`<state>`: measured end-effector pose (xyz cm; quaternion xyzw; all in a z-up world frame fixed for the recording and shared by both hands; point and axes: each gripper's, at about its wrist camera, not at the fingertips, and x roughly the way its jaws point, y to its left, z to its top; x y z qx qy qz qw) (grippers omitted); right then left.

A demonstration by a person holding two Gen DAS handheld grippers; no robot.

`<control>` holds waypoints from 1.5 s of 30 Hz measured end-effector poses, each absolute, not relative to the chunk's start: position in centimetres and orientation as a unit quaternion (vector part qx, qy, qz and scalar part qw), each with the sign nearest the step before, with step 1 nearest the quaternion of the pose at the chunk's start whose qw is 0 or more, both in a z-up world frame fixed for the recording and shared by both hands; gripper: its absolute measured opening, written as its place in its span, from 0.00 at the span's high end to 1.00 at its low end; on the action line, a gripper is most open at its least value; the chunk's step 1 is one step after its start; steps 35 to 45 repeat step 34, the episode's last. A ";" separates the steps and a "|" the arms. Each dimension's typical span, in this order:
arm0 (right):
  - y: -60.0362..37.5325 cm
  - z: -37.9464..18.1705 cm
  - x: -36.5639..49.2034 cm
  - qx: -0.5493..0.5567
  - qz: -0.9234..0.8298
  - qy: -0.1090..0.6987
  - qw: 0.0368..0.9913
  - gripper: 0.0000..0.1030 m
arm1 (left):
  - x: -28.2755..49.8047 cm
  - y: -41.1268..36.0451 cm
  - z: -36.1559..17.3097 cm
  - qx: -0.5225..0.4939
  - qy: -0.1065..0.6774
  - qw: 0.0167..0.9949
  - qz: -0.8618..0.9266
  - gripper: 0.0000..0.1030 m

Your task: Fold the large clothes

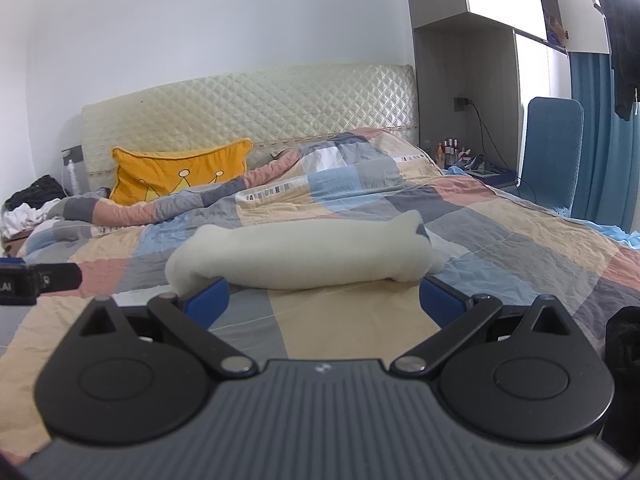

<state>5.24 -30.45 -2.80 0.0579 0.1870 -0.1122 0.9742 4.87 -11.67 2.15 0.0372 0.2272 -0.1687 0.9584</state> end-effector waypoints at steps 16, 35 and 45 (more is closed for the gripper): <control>-30.6 -2.7 5.0 0.057 -0.114 0.184 0.975 0.00 | 4.5 -11.6 2.5 0.043 0.221 0.959 -0.170 0.01; -30.6 -2.7 4.8 0.055 -0.115 0.182 0.975 0.00 | 4.5 -11.5 2.5 0.046 0.222 0.959 -0.171 0.01; -30.6 -2.7 4.8 0.055 -0.115 0.182 0.975 0.00 | 4.5 -11.5 2.5 0.046 0.222 0.959 -0.171 0.01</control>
